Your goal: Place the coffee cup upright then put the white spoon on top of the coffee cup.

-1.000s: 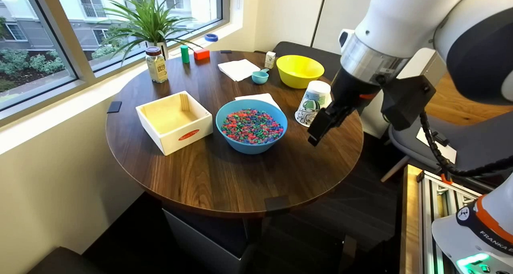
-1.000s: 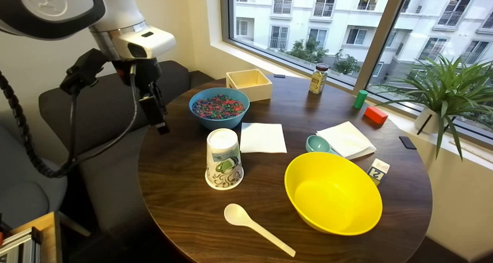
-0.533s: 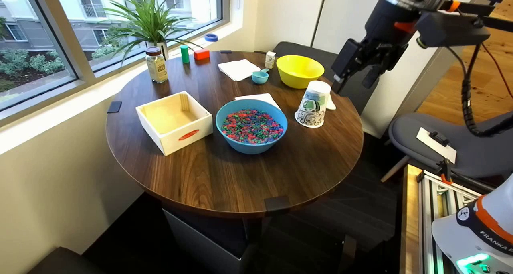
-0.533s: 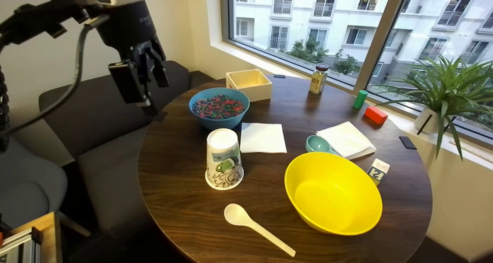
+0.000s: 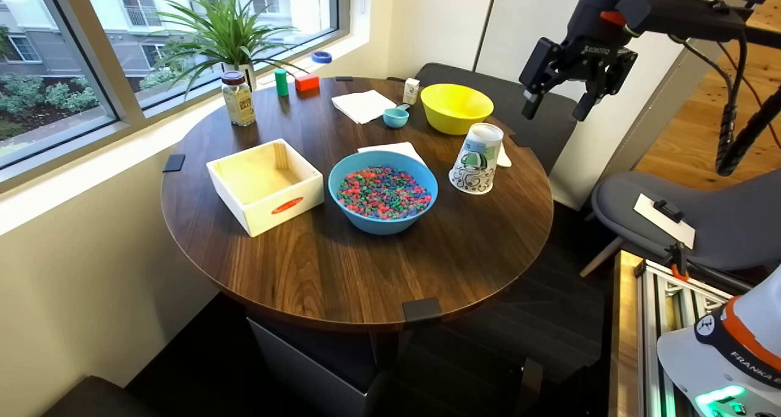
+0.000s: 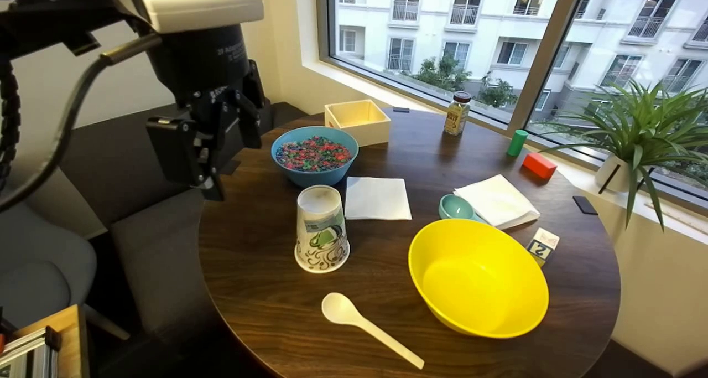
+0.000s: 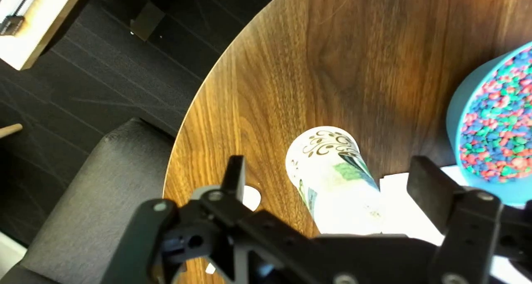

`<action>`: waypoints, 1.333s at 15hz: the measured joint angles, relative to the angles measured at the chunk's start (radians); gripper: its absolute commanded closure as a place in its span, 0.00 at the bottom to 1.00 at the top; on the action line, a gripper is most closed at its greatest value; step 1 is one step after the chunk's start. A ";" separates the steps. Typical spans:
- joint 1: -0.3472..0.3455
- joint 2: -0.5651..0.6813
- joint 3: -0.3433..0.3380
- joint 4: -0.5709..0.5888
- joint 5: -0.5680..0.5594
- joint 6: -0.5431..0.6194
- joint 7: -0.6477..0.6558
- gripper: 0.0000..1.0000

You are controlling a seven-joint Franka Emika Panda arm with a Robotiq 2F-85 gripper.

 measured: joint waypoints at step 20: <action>-0.063 0.305 -0.199 0.233 0.235 -0.148 0.002 0.00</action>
